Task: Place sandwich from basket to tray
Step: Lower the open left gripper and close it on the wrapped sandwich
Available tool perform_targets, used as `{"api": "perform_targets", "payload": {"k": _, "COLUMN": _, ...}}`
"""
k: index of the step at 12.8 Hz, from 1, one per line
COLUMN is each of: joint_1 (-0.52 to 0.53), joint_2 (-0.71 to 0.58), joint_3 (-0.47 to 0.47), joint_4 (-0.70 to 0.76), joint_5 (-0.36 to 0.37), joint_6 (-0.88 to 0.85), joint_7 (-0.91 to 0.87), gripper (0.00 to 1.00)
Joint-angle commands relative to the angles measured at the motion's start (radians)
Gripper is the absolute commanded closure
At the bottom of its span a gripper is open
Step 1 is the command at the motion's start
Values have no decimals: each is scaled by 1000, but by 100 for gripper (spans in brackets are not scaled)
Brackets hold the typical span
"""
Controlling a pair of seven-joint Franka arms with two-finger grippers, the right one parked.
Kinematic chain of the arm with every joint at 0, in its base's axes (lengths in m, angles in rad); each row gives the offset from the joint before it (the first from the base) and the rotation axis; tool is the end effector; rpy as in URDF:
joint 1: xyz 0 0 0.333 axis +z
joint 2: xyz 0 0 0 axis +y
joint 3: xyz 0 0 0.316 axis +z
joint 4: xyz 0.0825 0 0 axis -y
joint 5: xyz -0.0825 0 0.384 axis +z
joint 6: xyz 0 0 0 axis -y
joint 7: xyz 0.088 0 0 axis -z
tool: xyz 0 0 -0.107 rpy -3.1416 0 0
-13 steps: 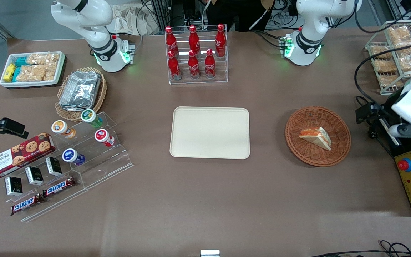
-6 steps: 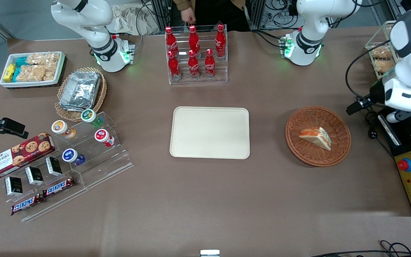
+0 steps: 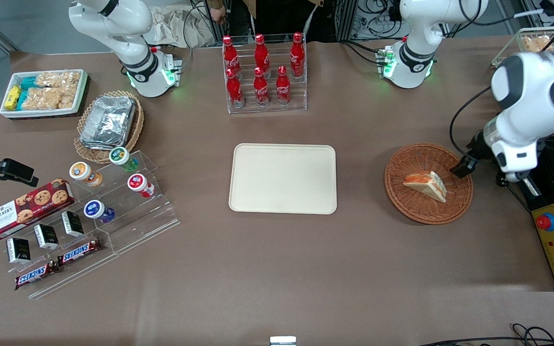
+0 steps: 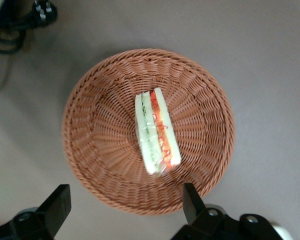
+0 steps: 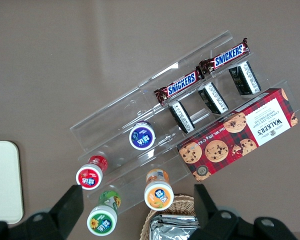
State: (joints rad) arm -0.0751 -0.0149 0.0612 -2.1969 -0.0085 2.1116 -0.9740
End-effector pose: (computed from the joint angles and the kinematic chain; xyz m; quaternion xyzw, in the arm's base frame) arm 0.5198 -0.0076 0.3845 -0.8854 -0.4636 0.0329 0.0131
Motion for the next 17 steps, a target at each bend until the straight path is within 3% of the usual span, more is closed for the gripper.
{"api": "perform_targets", "payload": {"k": 1, "joint_1": -25, "joint_2": 88, "joint_3": -1, "joint_4": -1, "joint_5": 12, "joint_6": 99, "joint_7": -141, "gripper": 1}}
{"api": "perform_targets", "payload": {"k": 13, "joint_1": -54, "joint_2": 199, "joint_3": -1, "joint_4": -95, "joint_5": 10, "joint_6": 274, "joint_7": -236, "gripper": 1}}
{"api": "perform_targets", "payload": {"k": 15, "joint_1": -66, "joint_2": 207, "joint_3": -1, "joint_4": -98, "joint_5": 10, "joint_6": 281, "joint_7": -268, "gripper": 13}}
{"api": "perform_targets", "payload": {"k": 17, "joint_1": -68, "joint_2": 208, "joint_3": -1, "joint_4": -96, "joint_5": 10, "joint_6": 281, "joint_7": -272, "gripper": 50}}
